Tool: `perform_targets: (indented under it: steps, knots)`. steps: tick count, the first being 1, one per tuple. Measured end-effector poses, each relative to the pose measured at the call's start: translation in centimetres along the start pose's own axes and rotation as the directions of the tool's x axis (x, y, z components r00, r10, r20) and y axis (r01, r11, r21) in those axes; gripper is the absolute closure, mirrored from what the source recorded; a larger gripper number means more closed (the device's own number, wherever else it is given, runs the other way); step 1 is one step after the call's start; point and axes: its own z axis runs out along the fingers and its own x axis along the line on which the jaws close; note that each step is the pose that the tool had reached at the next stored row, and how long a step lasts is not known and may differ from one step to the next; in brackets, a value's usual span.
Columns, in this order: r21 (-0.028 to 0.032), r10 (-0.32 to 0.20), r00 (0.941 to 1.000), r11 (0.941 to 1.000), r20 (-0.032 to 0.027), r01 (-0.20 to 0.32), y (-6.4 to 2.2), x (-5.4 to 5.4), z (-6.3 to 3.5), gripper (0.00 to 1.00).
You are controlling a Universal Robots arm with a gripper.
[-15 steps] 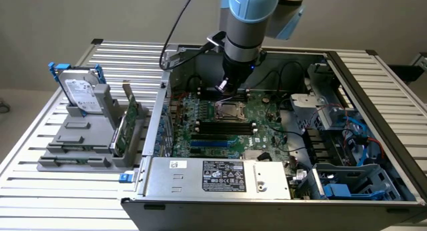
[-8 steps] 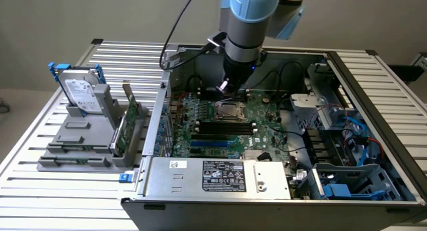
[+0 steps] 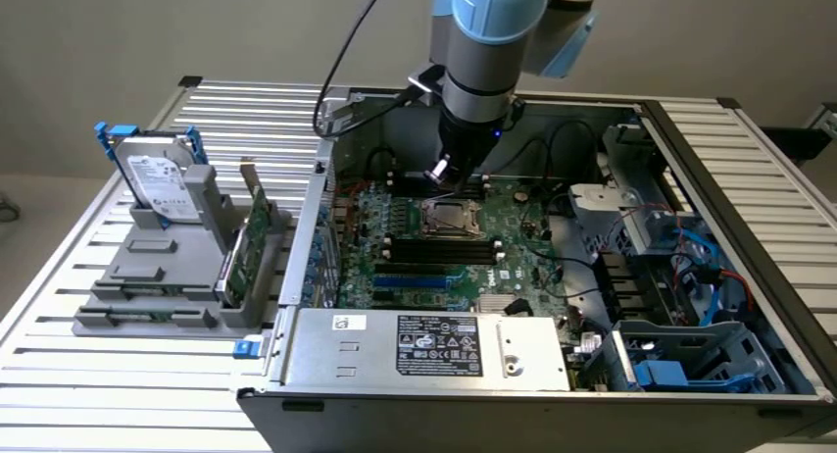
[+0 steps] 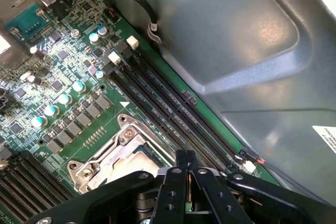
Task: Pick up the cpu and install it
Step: 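Install the first cpu locking lever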
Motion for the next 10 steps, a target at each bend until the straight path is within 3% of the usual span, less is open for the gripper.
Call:
perform_targets:
  steps: [6,10]
  knots:
    - [0.0086,0.0,1.0,1.0,-0.0089,0.0,0.13,-0.13,0.27,0.89]
    - [0.0106,0.0,0.9999,0.9999,-0.0109,0.0,0.18,-0.2,0.33,0.89]
